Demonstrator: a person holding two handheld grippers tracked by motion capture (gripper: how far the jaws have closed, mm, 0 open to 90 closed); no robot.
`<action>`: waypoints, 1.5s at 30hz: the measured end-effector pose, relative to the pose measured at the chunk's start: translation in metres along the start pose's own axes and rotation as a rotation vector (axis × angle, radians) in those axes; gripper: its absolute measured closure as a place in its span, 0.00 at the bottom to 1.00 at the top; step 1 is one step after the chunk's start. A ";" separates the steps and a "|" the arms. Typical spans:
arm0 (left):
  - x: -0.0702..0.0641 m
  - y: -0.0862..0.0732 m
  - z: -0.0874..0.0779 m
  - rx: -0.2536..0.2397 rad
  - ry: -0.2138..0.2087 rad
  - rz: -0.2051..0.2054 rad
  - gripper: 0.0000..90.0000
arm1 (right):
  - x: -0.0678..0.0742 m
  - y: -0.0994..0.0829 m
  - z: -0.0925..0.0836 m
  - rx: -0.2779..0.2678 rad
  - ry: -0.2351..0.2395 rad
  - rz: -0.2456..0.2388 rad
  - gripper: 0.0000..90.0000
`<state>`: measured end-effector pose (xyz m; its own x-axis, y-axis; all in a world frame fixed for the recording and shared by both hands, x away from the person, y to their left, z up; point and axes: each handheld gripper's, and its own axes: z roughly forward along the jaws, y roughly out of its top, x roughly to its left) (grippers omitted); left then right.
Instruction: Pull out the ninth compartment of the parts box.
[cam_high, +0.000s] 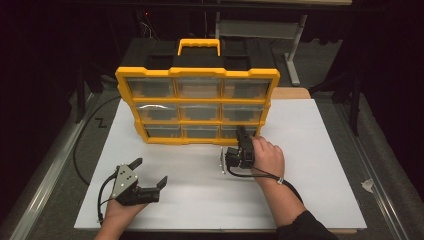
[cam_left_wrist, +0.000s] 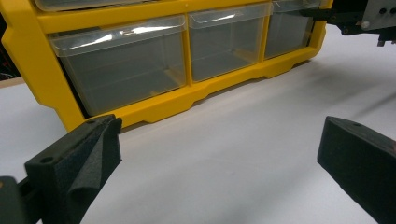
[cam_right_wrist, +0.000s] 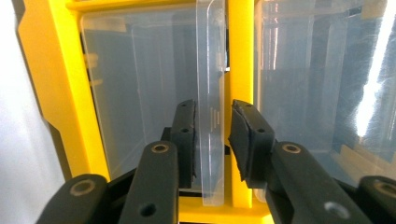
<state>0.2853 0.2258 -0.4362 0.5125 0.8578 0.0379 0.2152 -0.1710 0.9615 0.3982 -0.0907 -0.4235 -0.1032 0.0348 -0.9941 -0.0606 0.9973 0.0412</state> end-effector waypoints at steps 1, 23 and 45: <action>0.000 0.000 0.000 0.001 0.000 0.000 0.00 | 0.000 0.000 0.000 0.006 0.008 0.007 0.83; 0.000 0.000 0.000 -0.001 -0.003 -0.002 0.00 | 0.004 0.001 0.003 0.028 -0.017 -0.015 0.87; 0.002 0.000 -0.001 -0.005 0.002 -0.008 0.00 | 0.001 0.002 -0.009 0.012 -0.036 -0.006 0.80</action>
<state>0.2854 0.2280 -0.4354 0.5091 0.8602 0.0307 0.2151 -0.1616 0.9631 0.3894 -0.0892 -0.4237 -0.0666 0.0312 -0.9973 -0.0491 0.9982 0.0345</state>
